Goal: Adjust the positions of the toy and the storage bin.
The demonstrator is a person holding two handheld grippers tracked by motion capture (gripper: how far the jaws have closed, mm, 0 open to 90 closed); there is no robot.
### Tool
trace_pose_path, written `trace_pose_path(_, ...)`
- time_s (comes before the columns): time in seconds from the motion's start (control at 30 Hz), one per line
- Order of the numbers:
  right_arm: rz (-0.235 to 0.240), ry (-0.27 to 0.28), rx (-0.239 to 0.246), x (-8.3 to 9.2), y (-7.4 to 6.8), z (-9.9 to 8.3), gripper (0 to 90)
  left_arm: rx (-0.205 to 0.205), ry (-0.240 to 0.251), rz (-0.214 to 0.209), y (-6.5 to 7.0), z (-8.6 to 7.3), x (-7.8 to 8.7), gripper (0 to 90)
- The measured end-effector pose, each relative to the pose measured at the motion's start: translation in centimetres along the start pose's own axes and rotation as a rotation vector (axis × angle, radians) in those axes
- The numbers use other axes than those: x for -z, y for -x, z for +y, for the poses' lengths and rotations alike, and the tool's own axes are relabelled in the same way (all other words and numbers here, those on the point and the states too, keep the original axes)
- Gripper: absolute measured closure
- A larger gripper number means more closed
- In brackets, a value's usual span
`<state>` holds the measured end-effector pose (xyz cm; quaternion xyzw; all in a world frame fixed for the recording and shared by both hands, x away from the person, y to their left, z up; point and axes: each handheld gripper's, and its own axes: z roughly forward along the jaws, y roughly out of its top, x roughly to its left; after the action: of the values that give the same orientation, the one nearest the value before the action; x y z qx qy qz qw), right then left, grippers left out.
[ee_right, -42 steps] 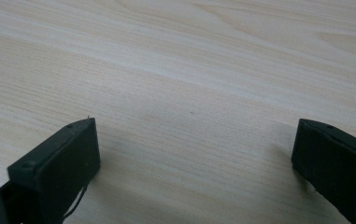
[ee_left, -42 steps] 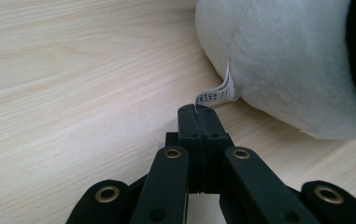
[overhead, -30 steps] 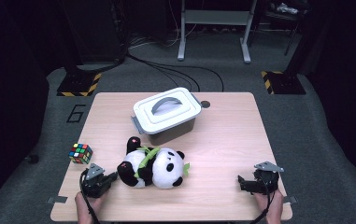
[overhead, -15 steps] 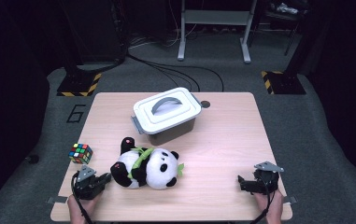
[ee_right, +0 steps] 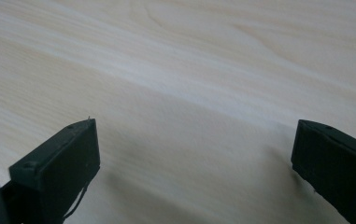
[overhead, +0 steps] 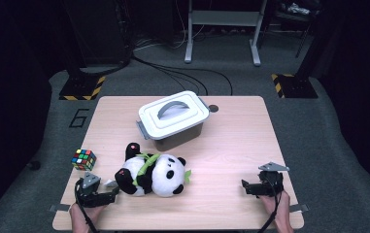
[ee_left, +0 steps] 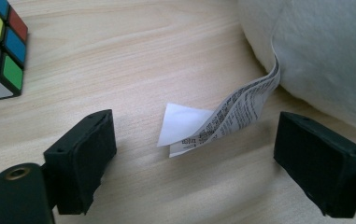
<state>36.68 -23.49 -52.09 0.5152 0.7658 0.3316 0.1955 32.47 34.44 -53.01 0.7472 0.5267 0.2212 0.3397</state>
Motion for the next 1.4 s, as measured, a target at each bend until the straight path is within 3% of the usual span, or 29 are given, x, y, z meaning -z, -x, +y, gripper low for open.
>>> trace_pose_path(0.07,0.025,-0.003,0.021,-0.2,-0.3,1.0,0.5,-0.020,-0.009,0.018,0.3,0.1,-0.2,7.4)
trace_pose_path(0.13,0.058,0.005,0.037,-0.4,-0.5,2.3,0.3,-0.022,-0.025,0.008,0.3,0.1,-0.2,5.8)
trace_pose_path(0.33,0.134,0.019,0.066,-0.9,-1.7,6.8,0.0,-0.022,-0.011,0.013,0.3,0.1,-0.3,5.3)
trace_pose_path(0.53,0.168,0.028,0.120,-1.7,-2.5,10.6,0.6,-0.027,-0.017,0.003,0.3,0.1,-0.3,3.5)
trace_pose_path(0.8,0.215,0.032,0.145,-2.3,-3.0,14.4,0.0,-0.036,-0.031,-0.002,0.3,0.1,-0.3,2.3)
trace_pose_path(1.17,0.203,0.067,0.196,-3.0,-4.3,20.0,0.4,-0.037,-0.027,-0.009,0.4,0.1,-0.5,0.0)
trace_pose_path(1.3,0.204,0.080,0.207,-3.7,-4.5,21.7,6.9,-0.037,-0.027,-0.009,0.4,0.1,-0.5,0.0)
trace_pose_path(1.4,0.191,0.080,0.211,-4.3,-4.8,23.2,19.2,-0.037,-0.025,-0.008,0.4,0.1,-0.5,0.0)
